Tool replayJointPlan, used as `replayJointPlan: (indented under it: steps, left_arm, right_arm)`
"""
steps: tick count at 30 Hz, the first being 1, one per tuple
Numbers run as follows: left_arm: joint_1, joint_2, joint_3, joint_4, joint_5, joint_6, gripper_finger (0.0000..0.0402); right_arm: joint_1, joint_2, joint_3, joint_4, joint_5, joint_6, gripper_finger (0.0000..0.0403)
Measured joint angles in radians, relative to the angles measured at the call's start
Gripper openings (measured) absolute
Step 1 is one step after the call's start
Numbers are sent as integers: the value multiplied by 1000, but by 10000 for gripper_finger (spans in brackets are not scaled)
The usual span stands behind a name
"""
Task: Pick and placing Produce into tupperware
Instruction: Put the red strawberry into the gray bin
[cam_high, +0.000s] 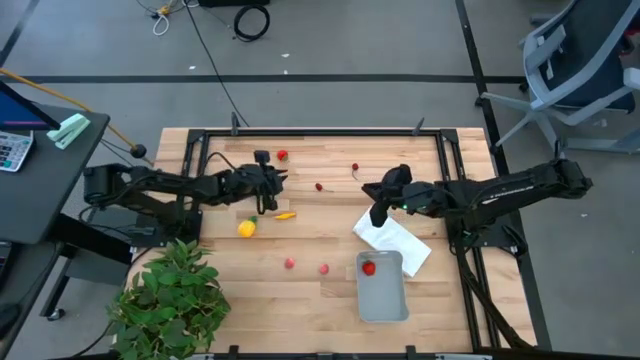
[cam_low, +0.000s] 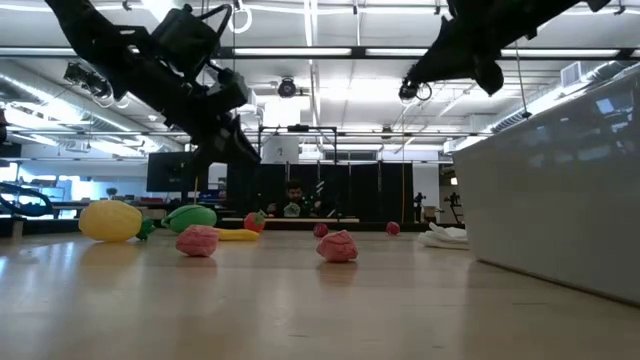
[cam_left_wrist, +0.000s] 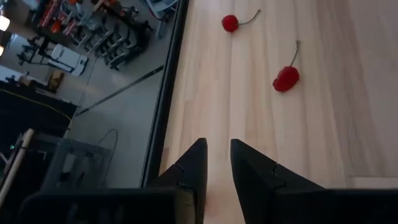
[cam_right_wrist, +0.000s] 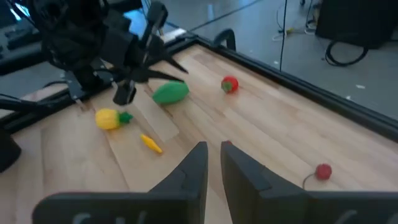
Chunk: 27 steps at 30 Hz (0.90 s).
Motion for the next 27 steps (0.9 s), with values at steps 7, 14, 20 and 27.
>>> replayJointPlan:
  steps: [7,14,20,27]
  left_arm:
    - [-52,3,1,68,1,-33,67]
    - [17,3,40,56,0,-80,88]
    - [127,3,78,-26,6,-35,137]
    - [249,22,103,-147,190,31,190]
  right_arm:
    - [0,-23,0,0,0,-61,52]
    - [0,-23,0,0,0,-72,52]
    - [0,-22,0,0,0,-68,52]
    - [0,-12,0,0,0,-23,52]
